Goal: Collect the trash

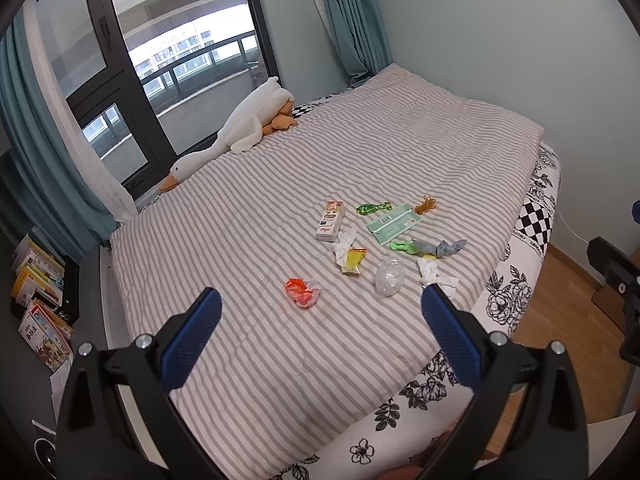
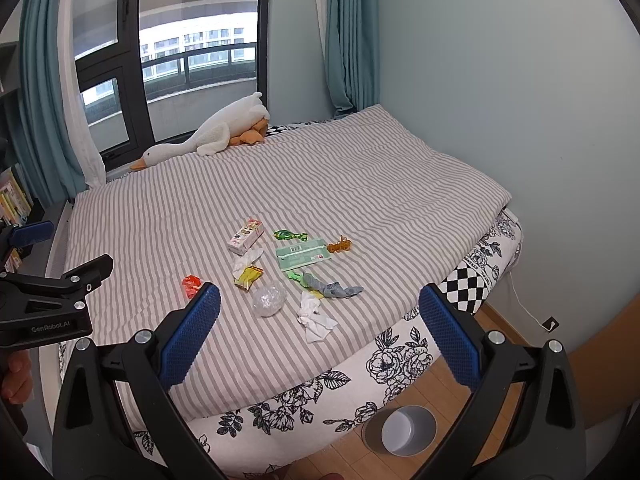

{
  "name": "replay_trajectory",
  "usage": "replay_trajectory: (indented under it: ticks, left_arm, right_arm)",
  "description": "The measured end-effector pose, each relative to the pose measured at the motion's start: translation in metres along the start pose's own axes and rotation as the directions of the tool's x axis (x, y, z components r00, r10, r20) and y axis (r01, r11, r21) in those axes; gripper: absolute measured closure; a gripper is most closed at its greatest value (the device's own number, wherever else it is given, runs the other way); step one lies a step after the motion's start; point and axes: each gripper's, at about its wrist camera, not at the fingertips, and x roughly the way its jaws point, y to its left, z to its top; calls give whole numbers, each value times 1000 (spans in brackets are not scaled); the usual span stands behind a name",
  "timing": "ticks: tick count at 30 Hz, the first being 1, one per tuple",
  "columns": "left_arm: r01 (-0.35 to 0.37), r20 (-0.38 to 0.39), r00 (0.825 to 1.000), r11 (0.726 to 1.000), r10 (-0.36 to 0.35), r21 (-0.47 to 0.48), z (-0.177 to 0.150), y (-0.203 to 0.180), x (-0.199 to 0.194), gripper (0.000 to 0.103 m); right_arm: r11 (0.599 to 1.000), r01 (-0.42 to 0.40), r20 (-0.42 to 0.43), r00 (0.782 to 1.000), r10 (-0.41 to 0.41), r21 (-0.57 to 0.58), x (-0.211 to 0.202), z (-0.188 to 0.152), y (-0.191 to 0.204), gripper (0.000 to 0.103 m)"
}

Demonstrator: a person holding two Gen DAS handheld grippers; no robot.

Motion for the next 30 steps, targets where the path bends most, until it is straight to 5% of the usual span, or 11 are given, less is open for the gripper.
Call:
replay_trajectory:
  ticks: [19,30]
  left_arm:
    - [-19,-31,999,999,18,-28,-11,16,30,4]
    - [-22,-117,993,999,16,-50,-12,38,83,4]
  right_arm:
    - [1000,-4,-25,1000,4,-15,20,7,11,7]
    - [999,-30,-100,995,26,-45,74,14,37,7]
